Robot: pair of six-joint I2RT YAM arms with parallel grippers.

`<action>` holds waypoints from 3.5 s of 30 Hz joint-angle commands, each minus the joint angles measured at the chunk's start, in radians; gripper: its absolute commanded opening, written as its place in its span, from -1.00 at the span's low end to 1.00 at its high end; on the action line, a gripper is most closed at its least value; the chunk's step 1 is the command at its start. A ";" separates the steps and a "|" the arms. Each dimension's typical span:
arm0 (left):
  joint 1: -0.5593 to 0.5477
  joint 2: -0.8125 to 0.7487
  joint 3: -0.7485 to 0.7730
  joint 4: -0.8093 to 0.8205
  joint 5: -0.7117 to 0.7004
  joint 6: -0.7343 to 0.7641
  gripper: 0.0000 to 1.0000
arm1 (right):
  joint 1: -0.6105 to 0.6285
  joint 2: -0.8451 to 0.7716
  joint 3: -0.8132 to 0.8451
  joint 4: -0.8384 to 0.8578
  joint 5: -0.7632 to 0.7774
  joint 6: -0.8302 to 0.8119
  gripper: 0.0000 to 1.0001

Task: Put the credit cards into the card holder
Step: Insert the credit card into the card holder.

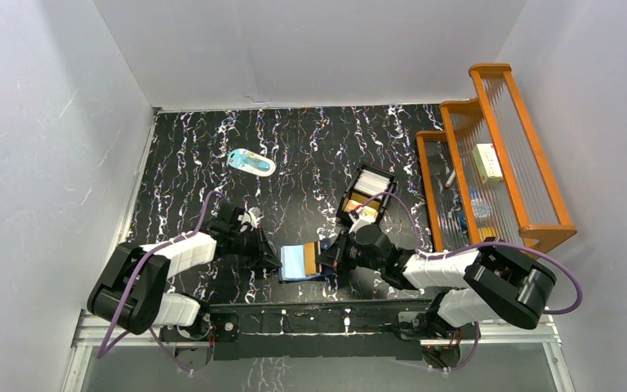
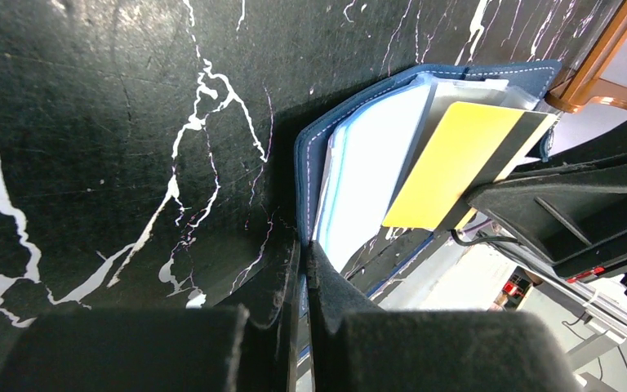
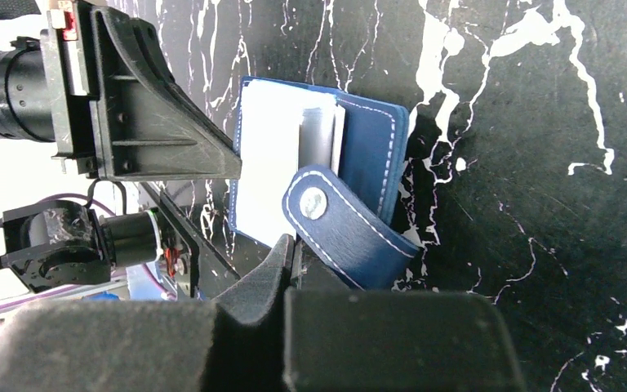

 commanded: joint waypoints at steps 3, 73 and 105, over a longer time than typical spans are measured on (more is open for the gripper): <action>-0.009 -0.008 -0.008 -0.037 0.003 0.011 -1.00 | -0.002 0.043 0.021 0.078 -0.003 -0.008 -1.00; -0.031 -0.021 -0.004 -0.045 -0.010 -0.004 -1.00 | 0.024 0.183 0.330 -0.454 0.015 -0.027 -0.48; -0.034 -0.013 -0.003 -0.039 -0.010 -0.010 -1.00 | 0.045 0.214 0.381 -0.476 0.021 0.004 -0.21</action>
